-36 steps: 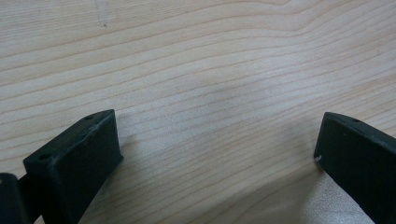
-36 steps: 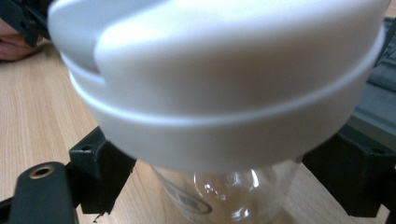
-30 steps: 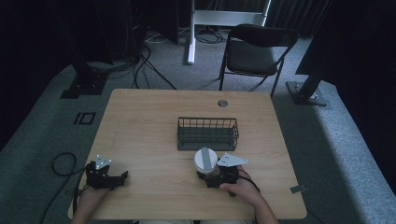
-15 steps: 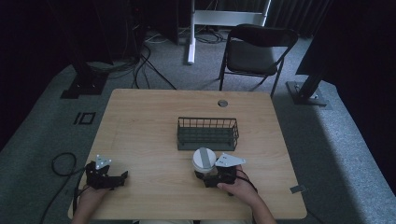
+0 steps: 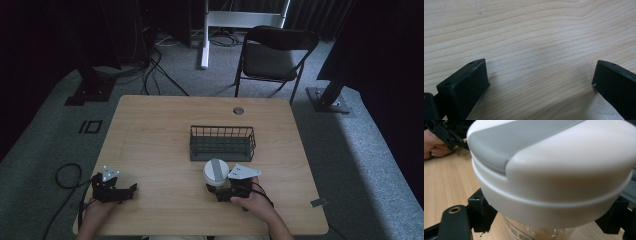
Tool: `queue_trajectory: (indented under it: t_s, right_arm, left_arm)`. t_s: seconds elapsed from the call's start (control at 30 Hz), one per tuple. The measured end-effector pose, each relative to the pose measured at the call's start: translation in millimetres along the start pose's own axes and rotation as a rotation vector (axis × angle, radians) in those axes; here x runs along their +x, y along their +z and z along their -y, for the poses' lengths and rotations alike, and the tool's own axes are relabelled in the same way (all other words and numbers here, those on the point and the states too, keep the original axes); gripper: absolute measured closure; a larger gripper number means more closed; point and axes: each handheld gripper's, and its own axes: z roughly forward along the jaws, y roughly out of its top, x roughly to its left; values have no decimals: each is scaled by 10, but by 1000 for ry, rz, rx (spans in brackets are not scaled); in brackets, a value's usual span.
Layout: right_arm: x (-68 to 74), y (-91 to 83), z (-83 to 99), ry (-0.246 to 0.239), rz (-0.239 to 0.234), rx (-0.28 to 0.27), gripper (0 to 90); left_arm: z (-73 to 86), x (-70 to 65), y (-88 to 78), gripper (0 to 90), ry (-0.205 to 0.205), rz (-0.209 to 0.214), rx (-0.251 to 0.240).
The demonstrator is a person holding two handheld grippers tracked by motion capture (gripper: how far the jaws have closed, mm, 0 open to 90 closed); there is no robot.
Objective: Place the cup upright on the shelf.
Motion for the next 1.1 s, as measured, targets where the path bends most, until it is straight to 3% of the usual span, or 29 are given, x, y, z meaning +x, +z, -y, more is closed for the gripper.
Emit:
queue_trajectory:
  t_s: [0.5, 1.1]
  right_arm:
    - [-67, -122, -234, 12, 25, -32, 183]
    - [-132, -253, -611, -21, 132, -104, 183]
  left_arm:
    - [0, 0, 0, 5, 0, 0, 0]
    - [0, 0, 0, 5, 0, 0, 0]
